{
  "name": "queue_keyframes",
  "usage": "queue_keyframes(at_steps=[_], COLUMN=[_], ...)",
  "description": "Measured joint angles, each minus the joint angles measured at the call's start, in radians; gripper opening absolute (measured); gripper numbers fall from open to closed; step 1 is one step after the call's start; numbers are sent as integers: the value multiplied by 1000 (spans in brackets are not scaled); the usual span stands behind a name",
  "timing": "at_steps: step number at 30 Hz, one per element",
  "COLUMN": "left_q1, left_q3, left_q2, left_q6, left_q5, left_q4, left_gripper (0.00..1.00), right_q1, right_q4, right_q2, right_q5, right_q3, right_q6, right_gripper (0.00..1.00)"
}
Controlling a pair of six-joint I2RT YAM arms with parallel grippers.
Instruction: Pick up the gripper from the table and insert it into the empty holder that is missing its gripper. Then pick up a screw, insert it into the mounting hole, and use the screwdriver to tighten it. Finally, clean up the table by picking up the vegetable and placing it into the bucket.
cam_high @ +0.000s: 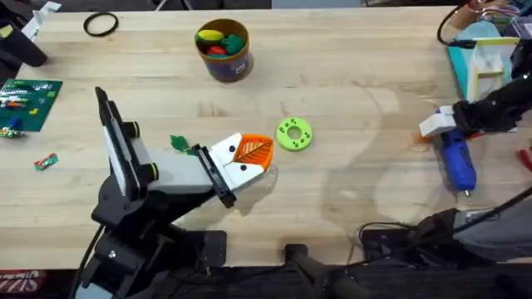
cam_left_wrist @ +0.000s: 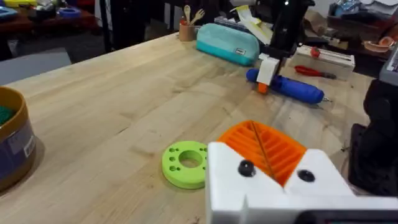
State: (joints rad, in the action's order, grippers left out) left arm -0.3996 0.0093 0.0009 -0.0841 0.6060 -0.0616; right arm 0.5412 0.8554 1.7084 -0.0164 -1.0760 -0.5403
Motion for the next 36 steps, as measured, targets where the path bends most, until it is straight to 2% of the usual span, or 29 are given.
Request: queue_keyframes(at_steps=[11,13,16,19,22,23,36], left_q1=[0,0,0,0,0,0,0], left_q3=[0,0,0,0,0,0,0], left_q2=[0,0,0,0,0,0,0], left_q6=[0,0,0,0,0,0,0], left_q5=[0,0,0,0,0,0,0], left_q4=[0,0,0,0,0,0,0], left_gripper=[11,11,11,11,11,11,11], right_q1=[7,8,12,11,10,9,9], right_q4=[-4,-9,-19,-26,-29,-29,3], right_q2=[-3,-3,-3,-3,-3,-3,-2], right_q5=[30,28,23,17,21,22,42], right_q3=[0,0,1,2,6,6,0], right_q6=[17,15,16,12,5,9,9], right_gripper=[985,831,484,234,55,27,25])
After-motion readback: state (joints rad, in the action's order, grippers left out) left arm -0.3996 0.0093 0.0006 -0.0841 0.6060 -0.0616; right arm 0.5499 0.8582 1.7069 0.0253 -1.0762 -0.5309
